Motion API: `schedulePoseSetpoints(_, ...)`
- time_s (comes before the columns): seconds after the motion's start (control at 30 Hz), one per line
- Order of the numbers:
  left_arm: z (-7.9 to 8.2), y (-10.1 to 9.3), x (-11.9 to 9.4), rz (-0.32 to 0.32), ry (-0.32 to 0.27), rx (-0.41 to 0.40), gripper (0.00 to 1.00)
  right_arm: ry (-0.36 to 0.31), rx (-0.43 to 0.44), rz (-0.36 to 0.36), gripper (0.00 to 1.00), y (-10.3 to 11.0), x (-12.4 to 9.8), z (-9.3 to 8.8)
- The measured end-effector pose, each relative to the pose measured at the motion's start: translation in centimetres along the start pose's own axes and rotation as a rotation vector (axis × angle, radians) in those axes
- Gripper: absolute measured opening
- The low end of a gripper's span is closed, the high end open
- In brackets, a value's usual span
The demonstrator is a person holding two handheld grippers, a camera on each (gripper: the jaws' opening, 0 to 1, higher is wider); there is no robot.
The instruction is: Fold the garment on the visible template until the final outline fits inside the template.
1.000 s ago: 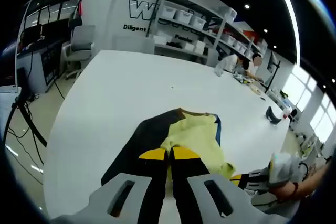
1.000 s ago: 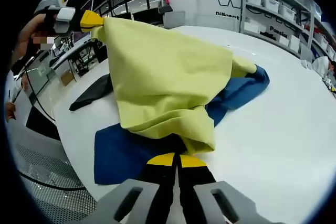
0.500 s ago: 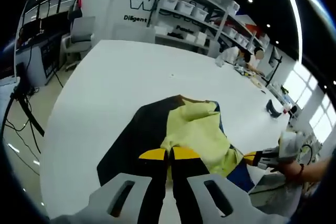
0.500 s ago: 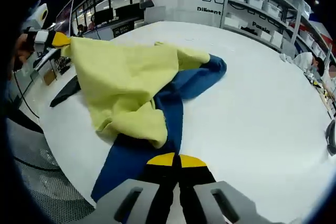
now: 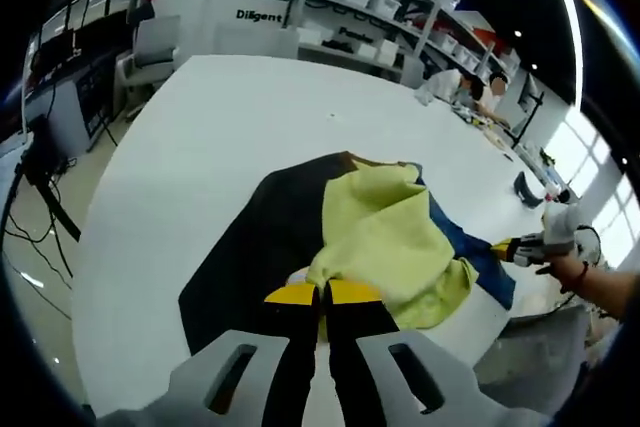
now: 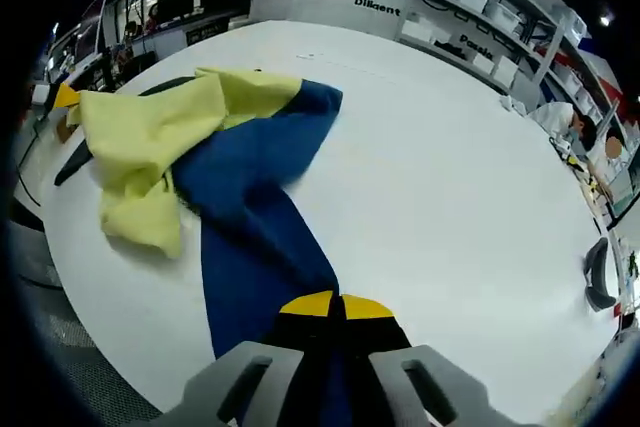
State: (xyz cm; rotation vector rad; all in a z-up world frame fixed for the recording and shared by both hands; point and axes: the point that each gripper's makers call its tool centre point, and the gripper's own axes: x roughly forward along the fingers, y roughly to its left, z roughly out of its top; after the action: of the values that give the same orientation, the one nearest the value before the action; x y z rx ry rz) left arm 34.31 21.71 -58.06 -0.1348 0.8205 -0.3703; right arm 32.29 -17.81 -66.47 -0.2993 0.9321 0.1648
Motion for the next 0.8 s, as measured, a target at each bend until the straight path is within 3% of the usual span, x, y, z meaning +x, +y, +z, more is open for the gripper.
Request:
schedulePoseSetpoints(0.2, -0.4, 0.2, 0.3, 0.008, 0.023, 0.009, 0.00, 0.032, -0.017, -0.035, 0.00, -3.4, 0.6, -0.5)
schedulePoseSetpoints(0.8, -1.9, 0.4, 0.8, 0.026, 0.089, 0.019, 0.00, 0.102, -0.099, -0.072, 0.00, -11.1, 3.6, 0.9)
